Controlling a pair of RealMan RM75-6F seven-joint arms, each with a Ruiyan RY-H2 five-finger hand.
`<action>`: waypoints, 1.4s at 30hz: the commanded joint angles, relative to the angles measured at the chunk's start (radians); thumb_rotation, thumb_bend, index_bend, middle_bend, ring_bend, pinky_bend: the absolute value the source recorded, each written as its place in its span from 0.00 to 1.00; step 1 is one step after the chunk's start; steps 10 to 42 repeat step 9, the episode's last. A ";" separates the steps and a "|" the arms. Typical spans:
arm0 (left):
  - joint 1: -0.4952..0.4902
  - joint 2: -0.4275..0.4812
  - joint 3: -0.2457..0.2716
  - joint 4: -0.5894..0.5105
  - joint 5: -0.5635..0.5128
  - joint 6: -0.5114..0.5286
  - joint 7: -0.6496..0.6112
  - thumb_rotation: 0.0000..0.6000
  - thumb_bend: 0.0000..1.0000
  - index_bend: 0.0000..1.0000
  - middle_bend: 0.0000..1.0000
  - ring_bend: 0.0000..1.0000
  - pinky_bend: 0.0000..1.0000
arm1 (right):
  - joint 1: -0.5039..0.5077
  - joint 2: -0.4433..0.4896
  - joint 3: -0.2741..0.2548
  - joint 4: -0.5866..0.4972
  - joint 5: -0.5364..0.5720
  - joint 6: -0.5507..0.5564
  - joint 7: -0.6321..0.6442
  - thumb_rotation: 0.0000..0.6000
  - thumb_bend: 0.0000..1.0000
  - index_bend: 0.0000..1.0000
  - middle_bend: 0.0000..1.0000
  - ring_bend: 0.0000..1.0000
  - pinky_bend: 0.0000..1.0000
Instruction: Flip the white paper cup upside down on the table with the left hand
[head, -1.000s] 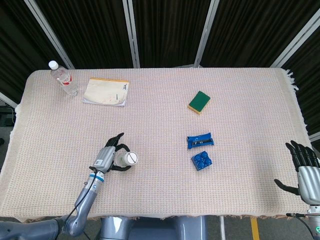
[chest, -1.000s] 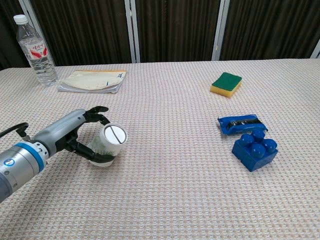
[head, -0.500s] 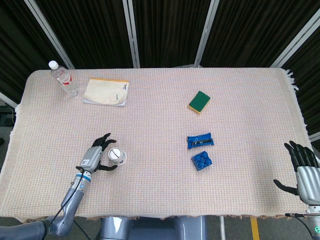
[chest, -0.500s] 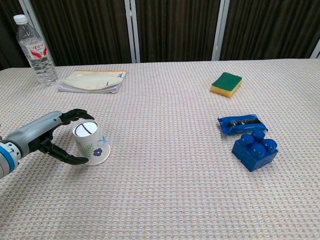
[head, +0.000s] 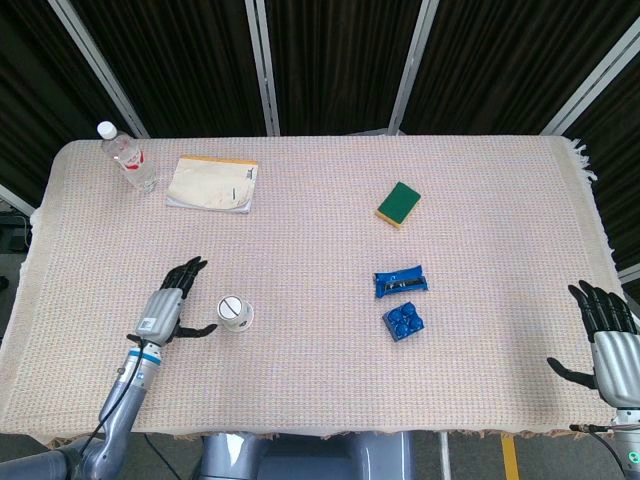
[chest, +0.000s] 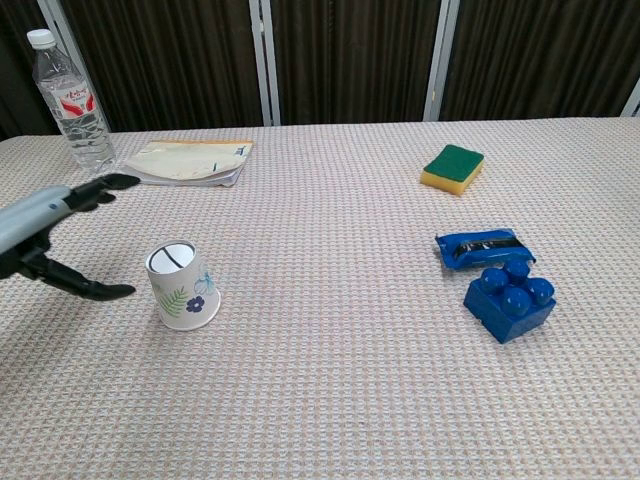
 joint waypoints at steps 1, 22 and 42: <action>0.100 0.097 0.046 -0.041 0.106 0.209 0.143 1.00 0.09 0.00 0.00 0.00 0.00 | 0.002 -0.004 0.001 0.002 0.003 -0.004 -0.005 1.00 0.00 0.00 0.00 0.00 0.00; 0.229 0.210 0.068 -0.145 0.097 0.373 0.334 1.00 0.09 0.00 0.00 0.00 0.00 | 0.007 -0.014 0.010 0.003 0.022 -0.010 -0.030 1.00 0.00 0.00 0.00 0.00 0.00; 0.229 0.210 0.068 -0.145 0.097 0.373 0.334 1.00 0.09 0.00 0.00 0.00 0.00 | 0.007 -0.014 0.010 0.003 0.022 -0.010 -0.030 1.00 0.00 0.00 0.00 0.00 0.00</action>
